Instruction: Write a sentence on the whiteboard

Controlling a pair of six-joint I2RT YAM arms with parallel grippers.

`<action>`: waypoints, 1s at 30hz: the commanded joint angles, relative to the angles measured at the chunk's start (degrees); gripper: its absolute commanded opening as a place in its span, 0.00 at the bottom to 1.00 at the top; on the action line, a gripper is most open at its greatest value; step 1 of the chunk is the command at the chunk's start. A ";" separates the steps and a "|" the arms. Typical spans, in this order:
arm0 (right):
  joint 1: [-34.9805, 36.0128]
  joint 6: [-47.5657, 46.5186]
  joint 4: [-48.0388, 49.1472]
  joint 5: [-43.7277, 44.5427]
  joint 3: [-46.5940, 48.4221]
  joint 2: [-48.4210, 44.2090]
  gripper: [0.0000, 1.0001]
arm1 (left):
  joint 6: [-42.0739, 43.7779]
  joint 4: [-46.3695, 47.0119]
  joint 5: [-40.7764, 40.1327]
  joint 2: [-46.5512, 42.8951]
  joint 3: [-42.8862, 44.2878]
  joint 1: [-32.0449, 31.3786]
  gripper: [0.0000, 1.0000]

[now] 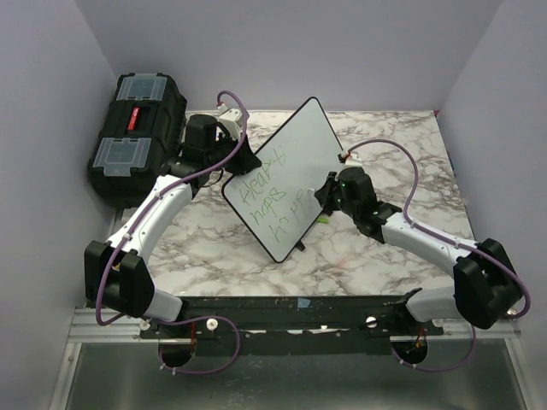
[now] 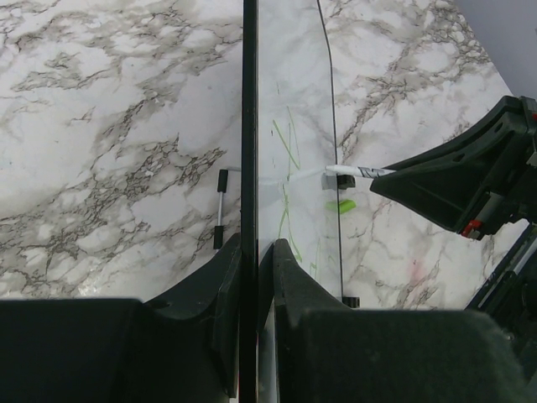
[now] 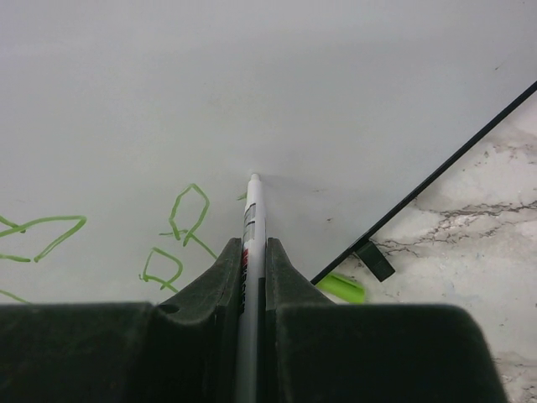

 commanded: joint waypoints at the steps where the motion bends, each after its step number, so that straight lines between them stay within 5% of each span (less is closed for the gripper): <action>1: -0.92 -0.80 2.25 -1.55 1.69 1.58 0.01 | 5.79 -2.90 -1.80 0.17 -1.07 -0.42 0.00; 30: -1.33 1.88 2.04 -3.87 -5.91 1.09 0.01 | 5.52 -2.69 -1.43 -0.02 -1.28 -0.42 0.00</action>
